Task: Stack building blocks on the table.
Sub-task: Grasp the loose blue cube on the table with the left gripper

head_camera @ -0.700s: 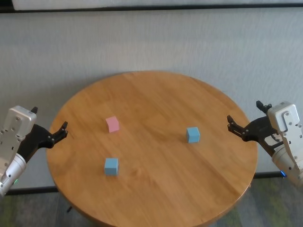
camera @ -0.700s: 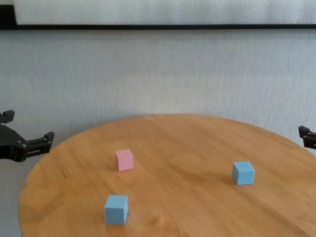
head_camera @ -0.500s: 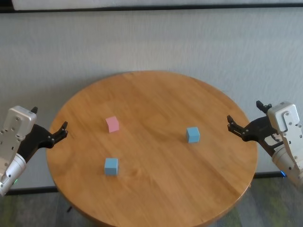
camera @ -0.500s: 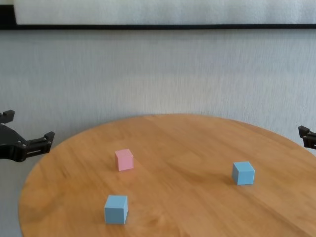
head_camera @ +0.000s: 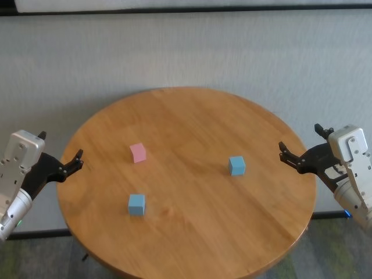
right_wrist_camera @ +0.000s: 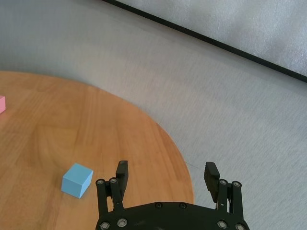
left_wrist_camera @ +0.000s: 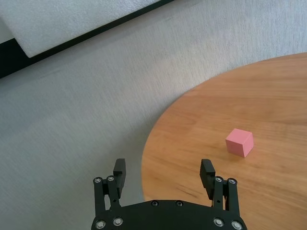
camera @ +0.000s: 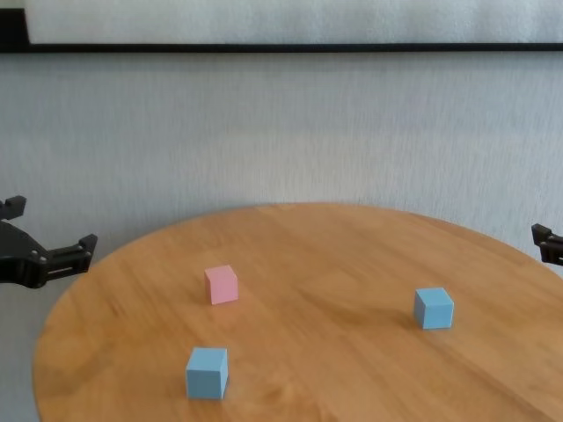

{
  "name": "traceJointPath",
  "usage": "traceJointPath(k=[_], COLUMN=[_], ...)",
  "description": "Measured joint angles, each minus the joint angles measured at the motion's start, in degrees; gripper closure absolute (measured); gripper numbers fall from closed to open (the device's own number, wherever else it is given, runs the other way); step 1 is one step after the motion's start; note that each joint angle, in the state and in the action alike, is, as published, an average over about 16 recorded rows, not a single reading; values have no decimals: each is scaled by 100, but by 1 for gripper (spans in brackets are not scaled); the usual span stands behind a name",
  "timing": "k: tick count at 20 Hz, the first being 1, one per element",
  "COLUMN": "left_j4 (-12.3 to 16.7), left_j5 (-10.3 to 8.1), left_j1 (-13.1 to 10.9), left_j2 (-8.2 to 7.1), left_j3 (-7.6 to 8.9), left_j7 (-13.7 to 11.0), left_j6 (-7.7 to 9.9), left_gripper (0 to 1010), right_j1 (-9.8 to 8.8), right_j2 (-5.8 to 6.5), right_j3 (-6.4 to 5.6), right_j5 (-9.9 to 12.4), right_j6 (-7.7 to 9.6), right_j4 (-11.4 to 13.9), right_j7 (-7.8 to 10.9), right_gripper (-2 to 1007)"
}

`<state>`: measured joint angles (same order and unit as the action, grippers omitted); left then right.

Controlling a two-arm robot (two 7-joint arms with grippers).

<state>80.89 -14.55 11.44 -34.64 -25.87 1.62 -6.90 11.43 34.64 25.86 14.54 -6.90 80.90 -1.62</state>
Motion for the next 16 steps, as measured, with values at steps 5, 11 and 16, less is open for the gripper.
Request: traceJointPath(k=[5,11,16], left_j4=[-11,-27,18], left_j5=[-10,-165,-393], left_j1=[5,1,-37], left_j2=[0,-5,-35], left_j3=[-11,-19,-25], left_j7=[-124,-562,-1151], left_j6=[-54,-262,-525], left_gripper=[7,7,7], right_j1=[0,0,0], right_j2=[0,0,0], right_j3=[0,0,0], right_j5=[0,0,0], right_j6=[0,0,0], right_j4=[0,0,0], right_j7=[0,0,0], right_gripper=[5,5,5])
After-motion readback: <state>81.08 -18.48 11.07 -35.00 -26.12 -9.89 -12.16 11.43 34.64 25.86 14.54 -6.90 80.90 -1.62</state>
